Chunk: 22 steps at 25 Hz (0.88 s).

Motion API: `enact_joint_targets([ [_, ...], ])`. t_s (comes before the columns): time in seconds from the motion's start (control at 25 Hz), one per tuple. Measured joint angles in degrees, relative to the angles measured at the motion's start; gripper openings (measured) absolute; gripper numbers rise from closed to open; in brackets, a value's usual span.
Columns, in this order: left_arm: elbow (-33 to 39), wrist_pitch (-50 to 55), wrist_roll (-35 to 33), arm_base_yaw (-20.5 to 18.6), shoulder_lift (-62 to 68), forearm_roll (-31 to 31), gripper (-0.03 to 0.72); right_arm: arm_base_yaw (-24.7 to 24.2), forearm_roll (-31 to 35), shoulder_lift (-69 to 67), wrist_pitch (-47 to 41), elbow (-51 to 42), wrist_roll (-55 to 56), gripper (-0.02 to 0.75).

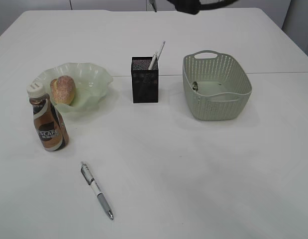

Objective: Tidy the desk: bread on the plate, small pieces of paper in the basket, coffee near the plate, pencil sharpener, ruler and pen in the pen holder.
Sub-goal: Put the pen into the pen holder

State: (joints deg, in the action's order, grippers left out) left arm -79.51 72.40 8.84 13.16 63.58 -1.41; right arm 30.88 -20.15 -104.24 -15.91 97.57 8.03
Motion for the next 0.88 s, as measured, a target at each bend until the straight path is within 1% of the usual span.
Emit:
enact_joint_targets([
  [0.2, 0.0, 0.0, 0.0, 0.0, 0.0, 0.0, 0.29, -5.3, 0.1, 0.0, 17.6, -8.1, 0.3, 0.094],
  [0.28, 0.0, 0.0, 0.0, 0.0, 0.0, 0.0, 0.29, -6.8, 0.1, 0.0, 22.8, -10.5, 0.5, 0.094],
  [0.4, 0.0, 0.0, 0.0, 0.0, 0.0, -0.4, 0.29, -7.5, 0.0, -1.3, 28.3, -11.6, 0.5, 0.094],
  [0.6, 0.0, 0.0, 0.0, 0.0, 0.0, -0.8, 0.29, -7.8, 0.0, -8.0, 38.9, -11.7, 0.6, 0.094],
  [0.88, 0.0, 0.0, 0.0, 0.0, 0.0, -0.8, 0.29, -8.5, 5.1, -16.4, 47.5, -11.8, 0.6, 0.094],
])
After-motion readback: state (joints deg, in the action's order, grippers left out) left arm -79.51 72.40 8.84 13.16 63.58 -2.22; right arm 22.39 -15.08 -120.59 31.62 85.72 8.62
